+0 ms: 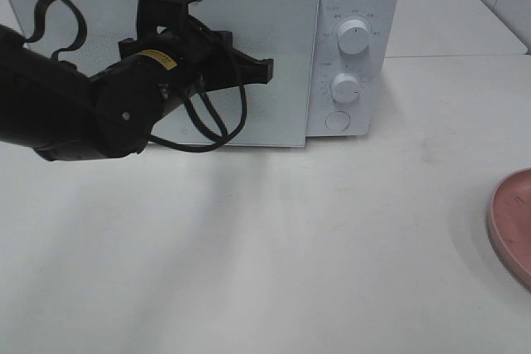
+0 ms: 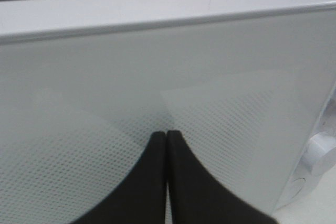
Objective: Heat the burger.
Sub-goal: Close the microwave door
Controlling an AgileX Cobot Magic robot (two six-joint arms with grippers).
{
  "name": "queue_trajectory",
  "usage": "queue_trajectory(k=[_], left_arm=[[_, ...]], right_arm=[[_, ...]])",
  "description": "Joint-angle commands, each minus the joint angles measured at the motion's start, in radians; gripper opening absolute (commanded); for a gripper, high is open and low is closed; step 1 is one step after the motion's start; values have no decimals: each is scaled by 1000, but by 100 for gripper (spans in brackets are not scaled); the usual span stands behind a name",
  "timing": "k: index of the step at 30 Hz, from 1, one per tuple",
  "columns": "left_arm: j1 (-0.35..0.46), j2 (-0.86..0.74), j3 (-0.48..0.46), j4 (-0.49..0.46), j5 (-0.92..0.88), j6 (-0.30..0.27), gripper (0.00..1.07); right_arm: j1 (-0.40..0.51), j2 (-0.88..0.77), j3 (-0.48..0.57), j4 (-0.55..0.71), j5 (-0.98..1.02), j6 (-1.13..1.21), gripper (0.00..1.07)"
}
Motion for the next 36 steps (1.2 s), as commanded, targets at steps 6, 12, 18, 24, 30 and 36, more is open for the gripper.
queue_trajectory(k=[6, 12, 18, 24, 30, 36], left_arm=[[-5, 73, -163, -106, 60, 73, 0], [7, 110, -244, -232, 72, 193, 0], [3, 105, -259, -240, 170, 231, 0], [-24, 65, -244, -240, 305, 232, 0], [-39, -25, -140, -242, 515, 236, 38], [-39, -87, -65, -228, 717, 233, 100]], right_arm=[[-6, -27, 3, 1, -5, -4, 75], [-6, -27, 3, 1, -5, -4, 75], [-6, -27, 3, 1, -5, -5, 75], [-6, -27, 3, 1, -5, -5, 75], [-5, -27, 3, 1, -5, -4, 75], [-5, -27, 3, 1, -5, -4, 75]])
